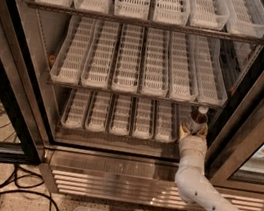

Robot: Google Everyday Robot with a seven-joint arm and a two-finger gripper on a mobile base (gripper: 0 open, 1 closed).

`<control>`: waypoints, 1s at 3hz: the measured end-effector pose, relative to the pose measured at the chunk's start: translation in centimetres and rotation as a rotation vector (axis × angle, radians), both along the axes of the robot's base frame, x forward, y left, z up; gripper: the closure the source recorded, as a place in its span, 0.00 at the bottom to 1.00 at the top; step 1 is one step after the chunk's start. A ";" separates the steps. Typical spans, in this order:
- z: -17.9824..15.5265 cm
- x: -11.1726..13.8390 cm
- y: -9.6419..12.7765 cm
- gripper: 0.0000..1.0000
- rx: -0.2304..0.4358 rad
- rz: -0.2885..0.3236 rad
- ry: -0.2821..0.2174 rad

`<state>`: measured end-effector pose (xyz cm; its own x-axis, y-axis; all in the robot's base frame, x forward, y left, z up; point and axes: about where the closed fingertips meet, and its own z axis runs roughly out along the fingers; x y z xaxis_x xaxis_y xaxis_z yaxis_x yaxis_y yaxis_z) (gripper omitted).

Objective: Pick blue plastic bottle from bottom shelf of fridge

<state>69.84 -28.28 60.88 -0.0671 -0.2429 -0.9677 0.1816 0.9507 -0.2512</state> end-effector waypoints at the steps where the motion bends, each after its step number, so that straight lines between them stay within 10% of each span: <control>1: 0.4 -2.4 -0.4 1.00 0.030 0.009 -0.009; 3: 1.4 -3.7 0.3 1.00 0.053 0.039 -0.042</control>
Offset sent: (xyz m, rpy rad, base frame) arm -0.0684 0.0048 0.0300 0.0592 -0.1109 0.0719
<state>66.15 -27.99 62.31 -0.0173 -0.1924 -0.9812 0.1533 0.9692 -0.1928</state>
